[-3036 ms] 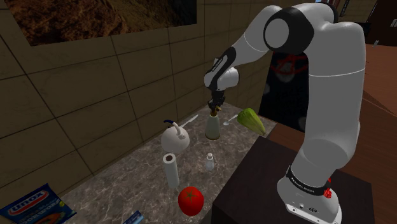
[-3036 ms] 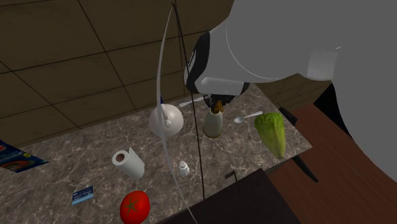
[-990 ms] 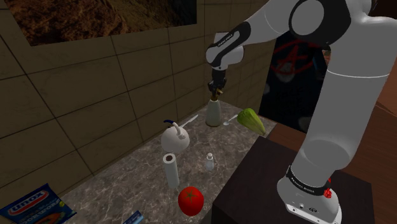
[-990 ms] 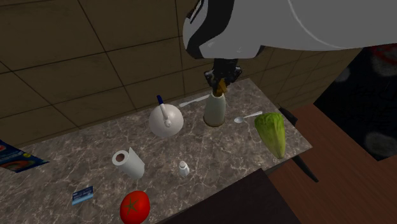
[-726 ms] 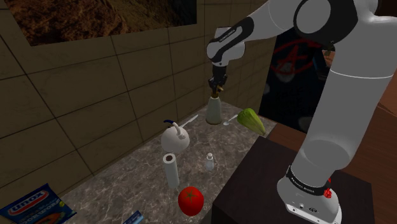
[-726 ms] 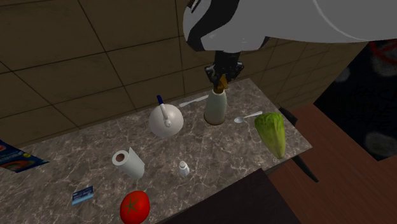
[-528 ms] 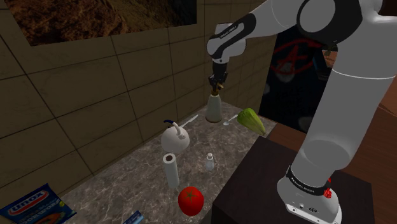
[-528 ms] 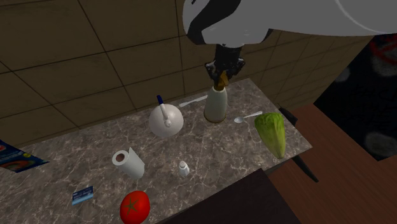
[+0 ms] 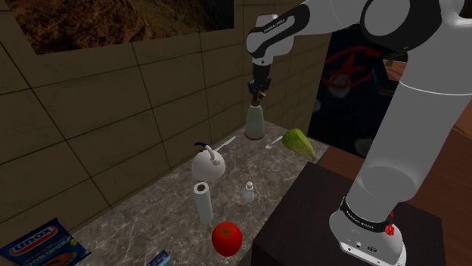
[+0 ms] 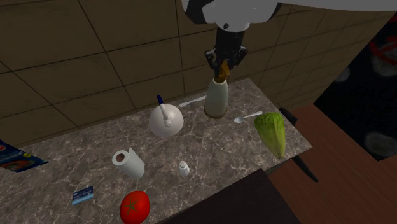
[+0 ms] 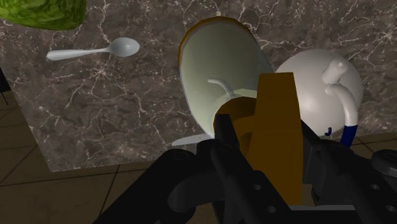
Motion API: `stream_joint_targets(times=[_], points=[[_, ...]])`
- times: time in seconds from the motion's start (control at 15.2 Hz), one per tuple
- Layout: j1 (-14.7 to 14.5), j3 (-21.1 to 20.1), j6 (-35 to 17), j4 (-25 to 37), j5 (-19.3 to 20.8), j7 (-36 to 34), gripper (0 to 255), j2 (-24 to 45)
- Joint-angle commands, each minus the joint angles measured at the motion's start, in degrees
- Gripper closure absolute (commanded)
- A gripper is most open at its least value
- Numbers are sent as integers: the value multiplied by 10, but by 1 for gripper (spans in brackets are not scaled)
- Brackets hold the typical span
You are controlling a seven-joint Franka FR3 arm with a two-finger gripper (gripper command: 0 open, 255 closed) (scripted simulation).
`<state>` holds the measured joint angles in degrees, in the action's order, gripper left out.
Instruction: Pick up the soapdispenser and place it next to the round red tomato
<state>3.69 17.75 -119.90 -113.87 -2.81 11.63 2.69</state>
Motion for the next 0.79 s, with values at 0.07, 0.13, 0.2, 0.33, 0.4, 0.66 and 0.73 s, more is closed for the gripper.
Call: stream_joint_targets(times=[0.07, 0.13, 0.2, 0.33, 0.4, 0.66, 0.73], points=[[0, 0, 23, 17, 3, -1, 255, -6], [0, 0, 30, 23, 3, -2, 255, -8], [0, 0, 38, 28, 4, -3, 255, -10], [0, 0, 52, 40, 6, -4, 255, -13], [0, 0, 60, 46, 6, -5, 255, -15], [0, 0, 90, 72, 8, -7, 255, -20], [0, 0, 97, 78, 9, -7, 255, -20]])
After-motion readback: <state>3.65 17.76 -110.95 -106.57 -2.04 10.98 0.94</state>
